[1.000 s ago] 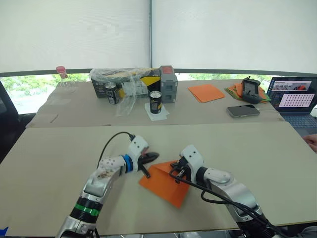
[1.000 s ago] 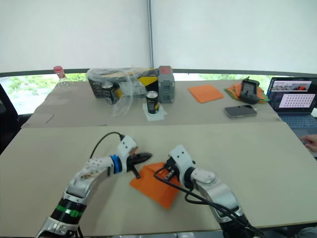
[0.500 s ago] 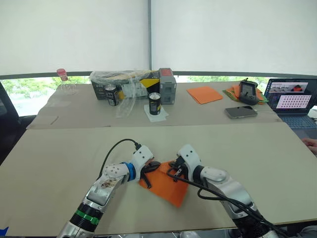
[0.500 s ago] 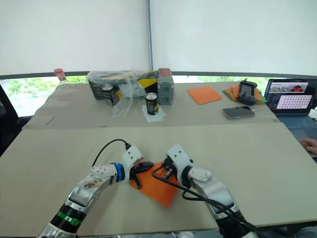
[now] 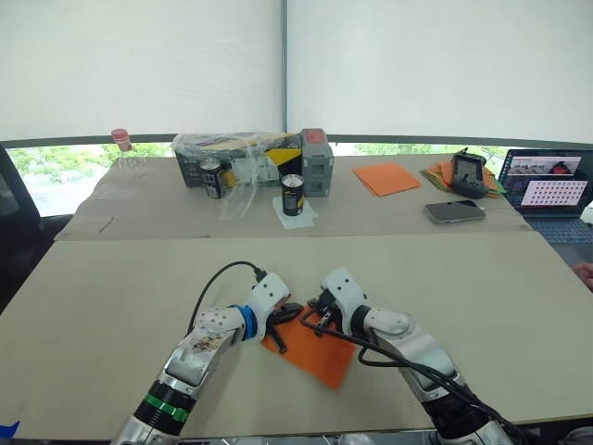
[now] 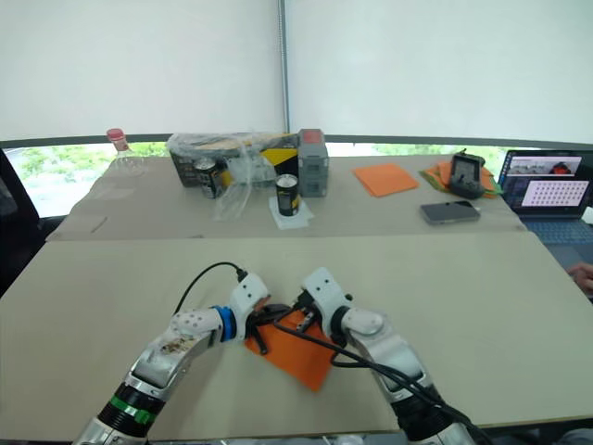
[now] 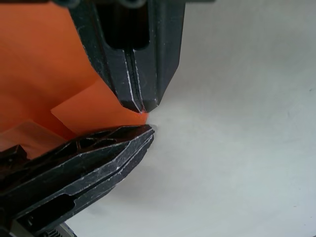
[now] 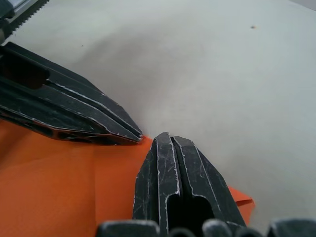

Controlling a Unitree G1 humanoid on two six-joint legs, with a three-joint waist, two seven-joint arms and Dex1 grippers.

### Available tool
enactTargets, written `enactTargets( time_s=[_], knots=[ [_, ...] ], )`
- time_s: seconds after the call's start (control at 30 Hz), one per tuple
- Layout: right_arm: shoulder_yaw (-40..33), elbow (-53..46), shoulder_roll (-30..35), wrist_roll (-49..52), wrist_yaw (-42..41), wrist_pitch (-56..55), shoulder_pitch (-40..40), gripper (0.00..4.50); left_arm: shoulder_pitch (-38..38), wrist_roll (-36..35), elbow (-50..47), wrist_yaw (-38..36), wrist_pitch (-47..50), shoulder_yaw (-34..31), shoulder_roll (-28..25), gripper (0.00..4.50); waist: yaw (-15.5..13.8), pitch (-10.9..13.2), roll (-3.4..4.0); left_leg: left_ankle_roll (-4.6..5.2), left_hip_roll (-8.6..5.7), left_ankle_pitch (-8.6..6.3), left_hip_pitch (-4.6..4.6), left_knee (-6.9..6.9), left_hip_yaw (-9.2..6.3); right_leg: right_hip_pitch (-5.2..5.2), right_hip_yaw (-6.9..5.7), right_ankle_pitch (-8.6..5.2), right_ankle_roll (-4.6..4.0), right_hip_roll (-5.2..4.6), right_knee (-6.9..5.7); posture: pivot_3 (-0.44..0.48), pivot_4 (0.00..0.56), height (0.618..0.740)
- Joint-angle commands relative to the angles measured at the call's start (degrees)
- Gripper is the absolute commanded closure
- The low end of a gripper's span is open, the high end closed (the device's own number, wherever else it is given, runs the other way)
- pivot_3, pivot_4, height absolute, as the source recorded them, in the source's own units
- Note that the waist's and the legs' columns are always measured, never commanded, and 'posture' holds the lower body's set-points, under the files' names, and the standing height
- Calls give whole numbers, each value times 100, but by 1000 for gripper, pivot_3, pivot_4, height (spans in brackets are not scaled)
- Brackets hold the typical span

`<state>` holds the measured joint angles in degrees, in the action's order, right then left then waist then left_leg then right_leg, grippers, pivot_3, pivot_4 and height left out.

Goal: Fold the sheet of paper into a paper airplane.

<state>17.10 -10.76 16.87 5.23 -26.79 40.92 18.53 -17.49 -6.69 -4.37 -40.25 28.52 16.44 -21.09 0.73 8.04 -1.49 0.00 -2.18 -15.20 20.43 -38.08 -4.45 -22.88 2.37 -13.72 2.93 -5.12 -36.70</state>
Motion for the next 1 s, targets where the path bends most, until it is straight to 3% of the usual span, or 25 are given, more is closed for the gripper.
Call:
enactTargets(
  time_s=[0.03, 0.17, 0.4, 0.6, 0.77, 1.0],
  knots=[
    [-416, 114, 246, -27, 127, 219, -209, 4500, 179, 141, 150, -52, 107, 159, -138, 4492, -10, 0, 0, 0, 0, 0, -2, 0, -1, 6, -1, -1, 1, -3, 2, 0, 150, 740],
    [-735, 279, 511, -14, 55, 33, -332, 4500, 188, 138, 160, -55, 110, 166, -163, 4492, -7, -7, 11, 15, 0, -9, -27, 0, -5, 60, -15, -6, 9, -3, 41, 0, 150, 740],
    [-822, 349, 584, -3, -37, -477, -216, 4500, 150, 132, 191, -28, 117, 184, -113, 4492, -4, -9, 12, 19, 0, -12, -26, 1, -5, 65, -16, -6, 9, -4, 52, 0, 150, 740],
    [-1055, -177, 837, 202, -350, -857, -292, 4500, 90, 80, 203, -15, 114, 152, -8, 4492, -12, -5, 18, 21, -1, -13, -18, 1, -5, 60, -16, -6, 10, -9, 57, 0, 150, 740],
    [-1386, -696, 1926, 620, -1230, -165, -1021, 4500, -32, 96, 427, -46, -43, 186, 124, 4492, -75, -4, 18, 38, -7, -23, -11, 2, -4, 64, -16, -11, 18, -19, 72, 0, 150, 740],
    [-1355, -1441, 2273, 1190, -1725, 97, -1721, 4500, -59, 107, 576, -104, -130, 257, 223, 4492, -57, -4, 17, 44, 1, -27, -13, 2, -3, 67, -16, -23, 38, -11, 74, 0, 150, 740]
  ],
)
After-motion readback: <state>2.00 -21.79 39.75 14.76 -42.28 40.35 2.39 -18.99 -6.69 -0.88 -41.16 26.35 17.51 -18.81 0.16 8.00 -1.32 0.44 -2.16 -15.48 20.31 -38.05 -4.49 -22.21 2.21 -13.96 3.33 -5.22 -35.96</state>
